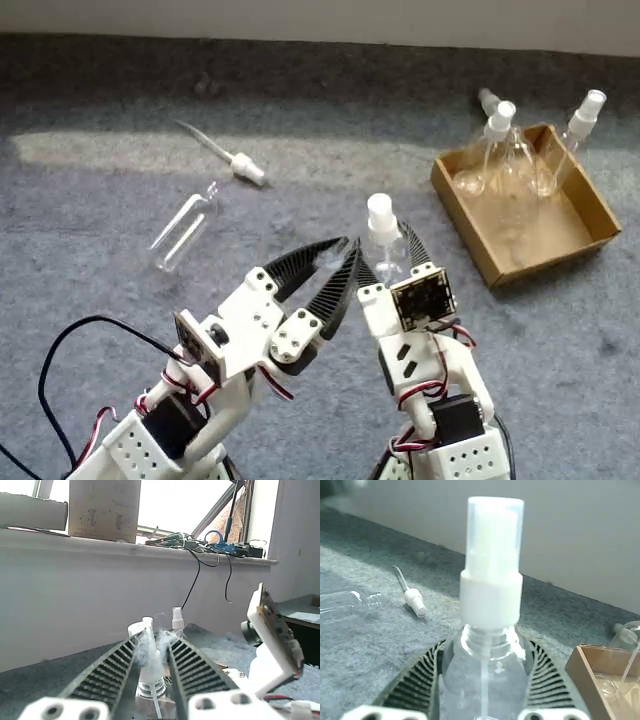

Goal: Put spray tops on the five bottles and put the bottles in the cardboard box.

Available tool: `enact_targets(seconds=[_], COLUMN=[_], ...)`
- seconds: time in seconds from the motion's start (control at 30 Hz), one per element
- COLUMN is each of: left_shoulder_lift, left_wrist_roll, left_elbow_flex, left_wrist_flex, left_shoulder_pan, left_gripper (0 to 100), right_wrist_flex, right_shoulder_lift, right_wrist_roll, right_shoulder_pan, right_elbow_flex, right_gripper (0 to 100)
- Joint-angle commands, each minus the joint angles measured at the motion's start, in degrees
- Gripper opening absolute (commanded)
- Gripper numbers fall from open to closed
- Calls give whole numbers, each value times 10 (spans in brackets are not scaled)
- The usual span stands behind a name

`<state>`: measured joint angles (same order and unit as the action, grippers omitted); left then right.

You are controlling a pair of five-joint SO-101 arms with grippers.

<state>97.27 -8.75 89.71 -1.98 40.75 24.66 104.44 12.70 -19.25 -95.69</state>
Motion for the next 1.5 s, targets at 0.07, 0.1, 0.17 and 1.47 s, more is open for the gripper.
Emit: enact_targets(seconds=[0.07, 0.1, 0.17, 1.47], left_shoulder_lift=[26, 26, 28, 80], left_wrist_roll=[5, 5, 5, 4], left_elbow_flex=[-41, -41, -39, -156], left_wrist_flex=[-21, -21, -26, -437], left_shoulder_pan=[-52, -67, -93, -350], left_gripper=[7, 7, 7, 7], right_wrist_flex=[-11, -11, -11, 190], right_shoulder_lift=[7, 8, 8, 3], right_wrist_roll=[7, 7, 6, 6], right_shoulder_pan=[7, 14, 36, 241], right_elbow_flex=[-59, -59, -59, 262], right_gripper=[80, 80, 80, 80])
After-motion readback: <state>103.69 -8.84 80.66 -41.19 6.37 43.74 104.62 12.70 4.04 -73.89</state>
